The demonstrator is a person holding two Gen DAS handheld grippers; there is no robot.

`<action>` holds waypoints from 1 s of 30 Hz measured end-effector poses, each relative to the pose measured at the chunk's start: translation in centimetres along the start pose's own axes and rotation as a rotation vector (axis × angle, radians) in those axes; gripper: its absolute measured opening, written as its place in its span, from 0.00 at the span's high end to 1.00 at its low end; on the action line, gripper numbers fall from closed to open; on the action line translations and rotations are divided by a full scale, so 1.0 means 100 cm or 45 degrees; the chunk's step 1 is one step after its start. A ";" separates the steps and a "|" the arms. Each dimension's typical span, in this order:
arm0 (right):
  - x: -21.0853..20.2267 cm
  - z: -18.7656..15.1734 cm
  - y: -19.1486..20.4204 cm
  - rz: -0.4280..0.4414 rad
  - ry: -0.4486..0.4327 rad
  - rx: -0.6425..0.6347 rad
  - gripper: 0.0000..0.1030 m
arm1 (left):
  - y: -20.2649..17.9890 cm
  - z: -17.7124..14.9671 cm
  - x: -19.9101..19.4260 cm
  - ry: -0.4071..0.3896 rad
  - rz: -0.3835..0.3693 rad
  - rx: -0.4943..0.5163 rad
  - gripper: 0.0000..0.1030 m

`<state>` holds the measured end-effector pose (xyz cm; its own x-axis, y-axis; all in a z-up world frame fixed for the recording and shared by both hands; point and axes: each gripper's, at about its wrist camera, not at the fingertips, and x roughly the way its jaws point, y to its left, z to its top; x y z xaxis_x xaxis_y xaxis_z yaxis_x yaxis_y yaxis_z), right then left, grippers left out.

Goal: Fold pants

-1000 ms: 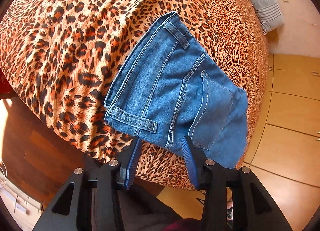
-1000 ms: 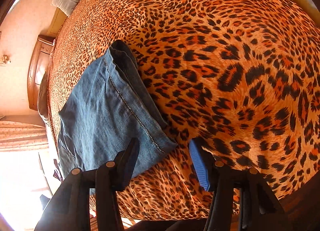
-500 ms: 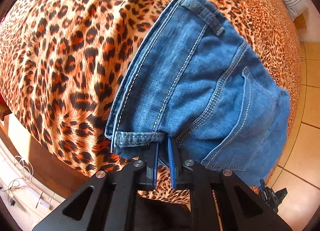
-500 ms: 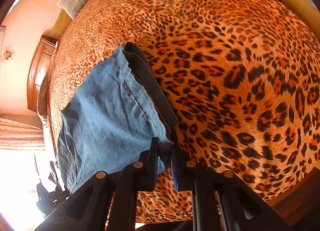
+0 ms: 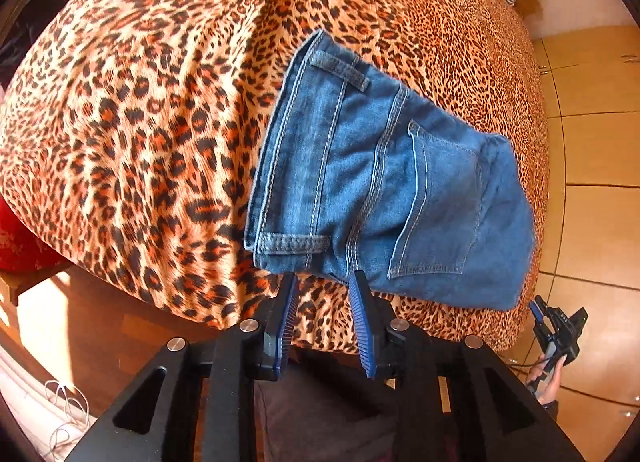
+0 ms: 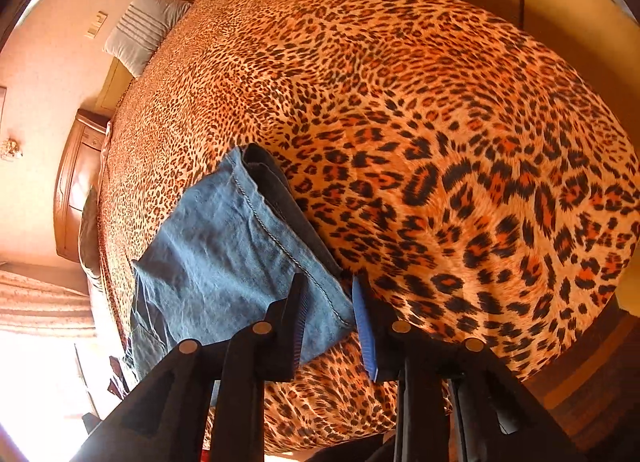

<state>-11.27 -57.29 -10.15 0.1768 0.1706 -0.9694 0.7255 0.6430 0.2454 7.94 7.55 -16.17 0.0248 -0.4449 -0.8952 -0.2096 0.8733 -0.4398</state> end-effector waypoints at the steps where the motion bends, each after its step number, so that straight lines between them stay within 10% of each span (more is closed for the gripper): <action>1: 0.006 -0.002 0.018 0.041 0.023 -0.053 0.75 | -0.001 0.011 -0.006 -0.037 0.015 -0.004 0.65; 7: 0.081 0.042 0.187 0.250 0.227 -0.433 0.58 | -0.023 0.079 0.013 -0.029 0.065 -0.024 0.64; 13: 0.168 0.065 0.330 0.123 0.279 -0.693 0.55 | -0.034 0.099 0.036 -0.032 0.194 -0.065 0.64; 20: 0.229 0.038 0.373 -0.183 0.327 -1.024 0.55 | -0.011 0.096 0.033 -0.037 0.189 -0.103 0.62; 23: 0.241 0.033 0.376 -0.274 0.320 -1.084 0.98 | -0.015 0.104 0.058 -0.005 0.350 -0.072 0.76; 30: 0.242 0.054 0.362 -0.210 0.305 -0.879 0.93 | -0.028 0.109 0.069 -0.008 0.570 0.015 0.81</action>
<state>22.85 -33.98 -24.76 -0.1050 0.1388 -0.9847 0.1334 0.9832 0.1244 19.32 4.19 -21.89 -0.0597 -0.0211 -0.9980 -0.1898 0.9818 -0.0095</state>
